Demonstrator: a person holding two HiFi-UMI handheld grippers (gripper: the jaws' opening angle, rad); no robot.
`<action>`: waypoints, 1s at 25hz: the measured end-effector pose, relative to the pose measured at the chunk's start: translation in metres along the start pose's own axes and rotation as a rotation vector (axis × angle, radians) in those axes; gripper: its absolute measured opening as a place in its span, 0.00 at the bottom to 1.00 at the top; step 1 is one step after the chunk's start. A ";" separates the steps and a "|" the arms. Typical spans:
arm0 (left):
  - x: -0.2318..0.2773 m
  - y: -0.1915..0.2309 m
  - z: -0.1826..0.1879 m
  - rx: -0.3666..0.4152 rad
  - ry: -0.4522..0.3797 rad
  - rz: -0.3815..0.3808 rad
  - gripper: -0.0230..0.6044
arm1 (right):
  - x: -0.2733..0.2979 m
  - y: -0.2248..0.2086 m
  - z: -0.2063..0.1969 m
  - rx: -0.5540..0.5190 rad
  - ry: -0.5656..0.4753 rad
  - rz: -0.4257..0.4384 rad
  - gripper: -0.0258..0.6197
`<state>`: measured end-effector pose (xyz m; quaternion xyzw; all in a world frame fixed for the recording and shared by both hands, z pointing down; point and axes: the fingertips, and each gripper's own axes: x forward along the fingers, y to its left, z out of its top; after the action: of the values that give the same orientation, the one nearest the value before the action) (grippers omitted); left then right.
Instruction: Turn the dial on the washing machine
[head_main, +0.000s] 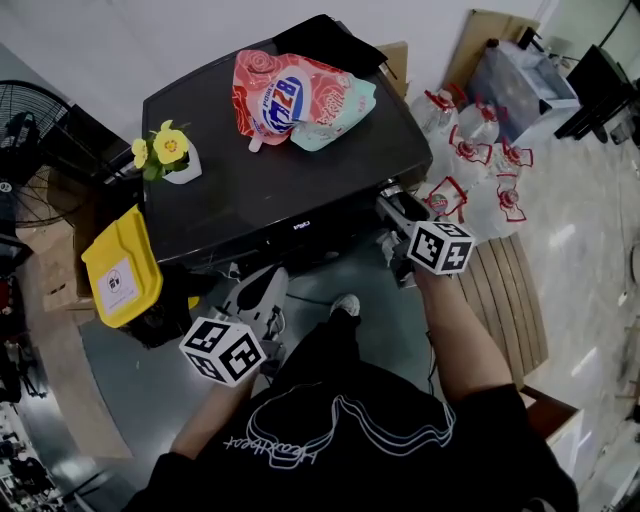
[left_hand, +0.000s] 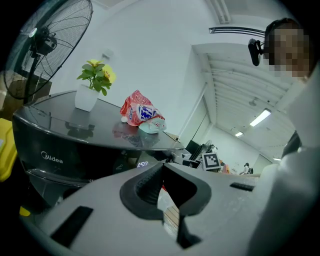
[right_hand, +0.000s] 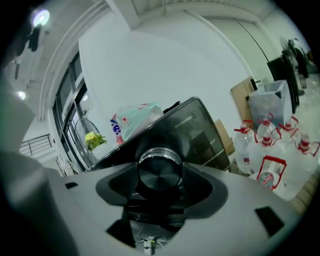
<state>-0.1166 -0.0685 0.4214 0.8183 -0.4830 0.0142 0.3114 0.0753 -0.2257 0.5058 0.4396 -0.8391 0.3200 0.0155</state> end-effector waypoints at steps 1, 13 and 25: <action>-0.001 0.000 -0.001 -0.001 0.001 0.001 0.04 | 0.000 -0.001 0.000 0.042 -0.003 0.012 0.48; -0.005 0.005 -0.003 0.012 0.011 0.011 0.04 | -0.001 -0.004 -0.002 0.399 0.004 0.126 0.48; -0.016 0.018 -0.010 0.010 0.006 0.039 0.04 | 0.000 -0.012 -0.008 0.750 -0.047 0.227 0.48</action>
<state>-0.1367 -0.0574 0.4329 0.8100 -0.4980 0.0252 0.3086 0.0822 -0.2264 0.5183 0.3266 -0.7073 0.5938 -0.2010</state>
